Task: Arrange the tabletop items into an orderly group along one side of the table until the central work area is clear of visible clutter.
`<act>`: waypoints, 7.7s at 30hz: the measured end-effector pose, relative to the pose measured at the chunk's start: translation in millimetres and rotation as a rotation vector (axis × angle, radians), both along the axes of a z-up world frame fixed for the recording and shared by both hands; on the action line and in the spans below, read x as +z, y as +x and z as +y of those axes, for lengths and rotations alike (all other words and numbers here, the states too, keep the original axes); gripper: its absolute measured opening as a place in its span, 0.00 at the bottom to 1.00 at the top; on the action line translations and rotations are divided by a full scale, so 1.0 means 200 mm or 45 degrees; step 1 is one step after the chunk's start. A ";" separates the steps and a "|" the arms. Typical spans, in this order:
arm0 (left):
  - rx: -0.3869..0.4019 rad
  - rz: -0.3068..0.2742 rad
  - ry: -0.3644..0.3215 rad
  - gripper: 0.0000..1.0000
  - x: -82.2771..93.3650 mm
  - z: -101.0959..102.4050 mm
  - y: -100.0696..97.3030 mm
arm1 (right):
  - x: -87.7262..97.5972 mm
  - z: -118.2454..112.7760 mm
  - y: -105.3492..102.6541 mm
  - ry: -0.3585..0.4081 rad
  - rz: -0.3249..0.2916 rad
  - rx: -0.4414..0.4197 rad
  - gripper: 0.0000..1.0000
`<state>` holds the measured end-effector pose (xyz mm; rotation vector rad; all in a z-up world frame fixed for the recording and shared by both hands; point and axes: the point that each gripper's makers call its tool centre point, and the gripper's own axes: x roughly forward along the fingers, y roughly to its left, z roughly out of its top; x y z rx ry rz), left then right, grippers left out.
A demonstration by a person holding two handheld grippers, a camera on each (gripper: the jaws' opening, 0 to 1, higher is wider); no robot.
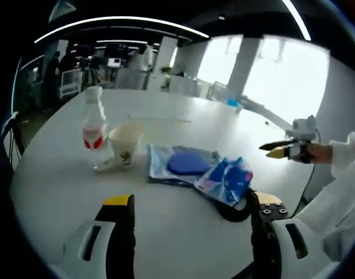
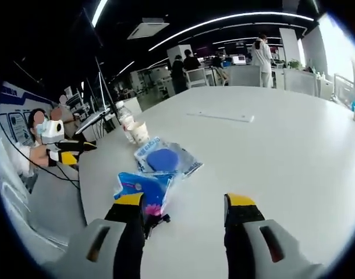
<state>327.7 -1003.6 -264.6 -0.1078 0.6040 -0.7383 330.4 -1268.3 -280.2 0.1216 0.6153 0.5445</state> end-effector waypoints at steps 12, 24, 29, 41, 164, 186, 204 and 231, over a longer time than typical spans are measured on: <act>-0.011 0.077 0.031 0.77 -0.09 -0.13 -0.01 | 0.02 0.04 0.07 0.046 0.001 -0.005 0.47; 0.008 0.148 0.057 0.70 -0.19 -0.30 -0.04 | -0.05 0.11 0.06 0.075 0.031 0.016 0.43; 0.012 0.197 0.054 0.62 -0.23 -0.37 -0.05 | -0.08 0.15 0.04 0.093 0.049 0.036 0.41; 0.046 0.328 0.074 0.42 -0.36 -0.46 -0.11 | -0.17 0.24 0.01 0.085 0.114 0.111 0.35; -0.263 0.414 0.372 0.00 -0.51 -1.20 0.40 | -0.34 -0.48 0.32 0.179 0.239 -0.405 0.01; -0.228 0.419 0.354 0.00 -0.53 -1.19 0.40 | -0.45 -0.47 0.28 0.152 0.287 -0.403 0.03; -0.208 0.176 0.288 0.63 -0.33 -1.21 0.43 | -0.31 -0.45 0.25 0.109 0.122 -0.347 0.49; -0.022 0.124 0.212 0.96 -0.17 -0.78 0.36 | -0.12 -0.44 -0.04 0.060 0.092 -0.452 0.79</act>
